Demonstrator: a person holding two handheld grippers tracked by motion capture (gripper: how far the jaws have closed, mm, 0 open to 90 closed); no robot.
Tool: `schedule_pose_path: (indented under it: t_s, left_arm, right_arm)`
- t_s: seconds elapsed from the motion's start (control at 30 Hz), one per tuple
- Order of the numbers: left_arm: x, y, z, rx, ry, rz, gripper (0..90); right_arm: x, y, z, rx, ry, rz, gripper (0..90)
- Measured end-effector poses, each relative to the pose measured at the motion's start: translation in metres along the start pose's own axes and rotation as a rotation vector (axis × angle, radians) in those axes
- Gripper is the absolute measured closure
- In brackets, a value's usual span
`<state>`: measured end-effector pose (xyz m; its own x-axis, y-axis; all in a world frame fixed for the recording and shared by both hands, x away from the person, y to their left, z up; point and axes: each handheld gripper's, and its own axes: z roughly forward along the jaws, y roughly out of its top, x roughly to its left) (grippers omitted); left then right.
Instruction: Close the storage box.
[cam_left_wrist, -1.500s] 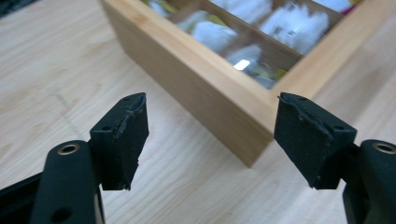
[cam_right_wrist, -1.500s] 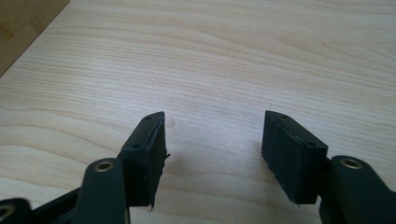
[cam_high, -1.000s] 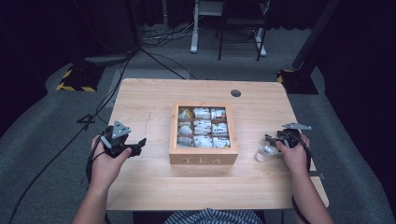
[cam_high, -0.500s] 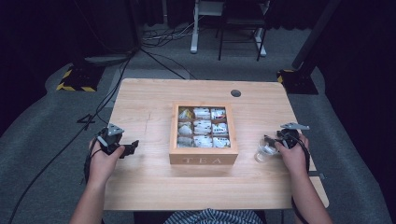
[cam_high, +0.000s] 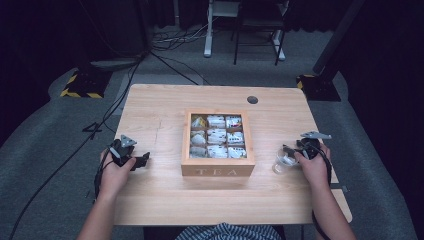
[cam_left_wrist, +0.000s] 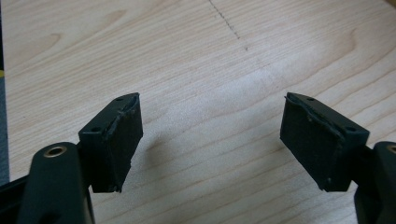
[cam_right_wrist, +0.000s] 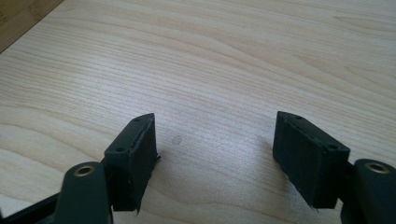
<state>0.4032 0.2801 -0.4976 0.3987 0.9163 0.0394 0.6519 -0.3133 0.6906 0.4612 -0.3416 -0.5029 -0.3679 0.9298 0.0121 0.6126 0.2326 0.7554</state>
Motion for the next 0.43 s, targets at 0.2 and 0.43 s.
schedule_pose_path:
  t_s: [0.2, 0.43]
  left_arm:
    - [-0.0005, -0.0022, 0.0065, -0.015, -0.043, -0.017, 19.5]
    - [0.0008, -0.0012, 0.0082, 0.0, -0.069, -0.027, 16.0]
  right_arm:
    - [-0.0004, -0.0001, -0.0001, -0.001, 0.003, 0.004, 31.0]
    - [-0.001, -0.0003, -0.0004, -0.003, 0.007, 0.006, 31.0]
